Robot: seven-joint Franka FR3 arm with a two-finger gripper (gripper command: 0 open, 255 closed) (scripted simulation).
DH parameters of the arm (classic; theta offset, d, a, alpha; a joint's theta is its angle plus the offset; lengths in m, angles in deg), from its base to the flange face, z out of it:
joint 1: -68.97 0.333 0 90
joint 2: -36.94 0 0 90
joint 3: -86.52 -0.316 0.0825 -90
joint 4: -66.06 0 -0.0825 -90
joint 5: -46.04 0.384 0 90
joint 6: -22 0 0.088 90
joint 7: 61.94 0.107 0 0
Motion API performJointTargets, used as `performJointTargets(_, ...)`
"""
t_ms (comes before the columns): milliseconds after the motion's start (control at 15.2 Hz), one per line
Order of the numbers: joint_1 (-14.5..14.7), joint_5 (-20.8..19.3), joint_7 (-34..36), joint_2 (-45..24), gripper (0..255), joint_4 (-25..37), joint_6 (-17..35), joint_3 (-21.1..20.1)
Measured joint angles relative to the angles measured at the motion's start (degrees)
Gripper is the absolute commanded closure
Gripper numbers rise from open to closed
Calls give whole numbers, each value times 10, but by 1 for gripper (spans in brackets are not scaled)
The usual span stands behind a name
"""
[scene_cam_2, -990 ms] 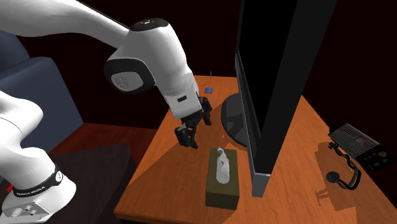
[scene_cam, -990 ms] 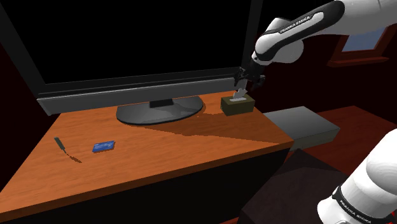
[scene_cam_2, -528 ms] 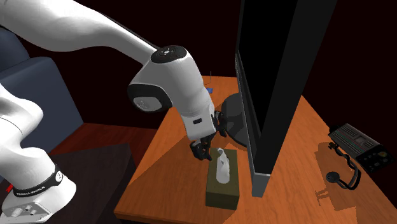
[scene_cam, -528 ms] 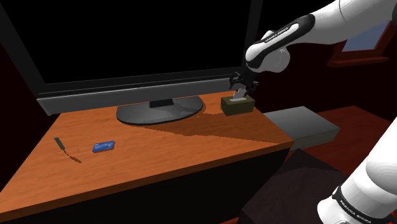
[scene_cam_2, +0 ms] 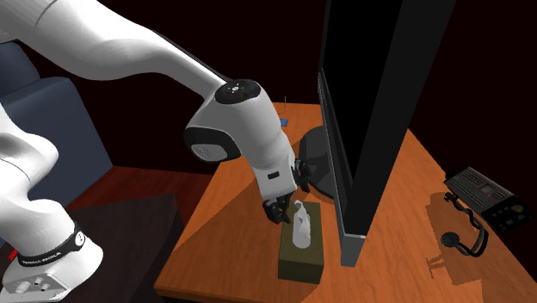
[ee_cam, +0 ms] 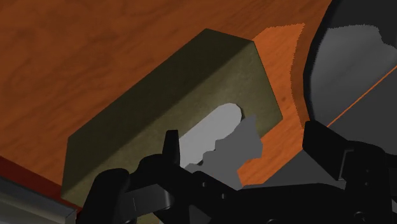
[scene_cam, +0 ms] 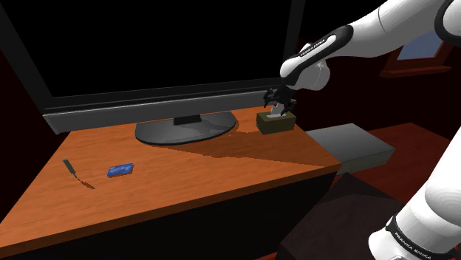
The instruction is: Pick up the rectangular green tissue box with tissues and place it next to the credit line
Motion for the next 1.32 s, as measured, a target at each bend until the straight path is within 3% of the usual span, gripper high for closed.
performJointTargets(198, 0, 0, 0, -1, 0, 0, 0, 0)
performJointTargets(264, 0, 0, 0, -1, 255, 0, 0, 0)
performJointTargets(924, 0, 0, 0, 1, 255, 1, 0, -1)
performJointTargets(1320, 1, -21, 20, 22, 255, 10, -32, 5)
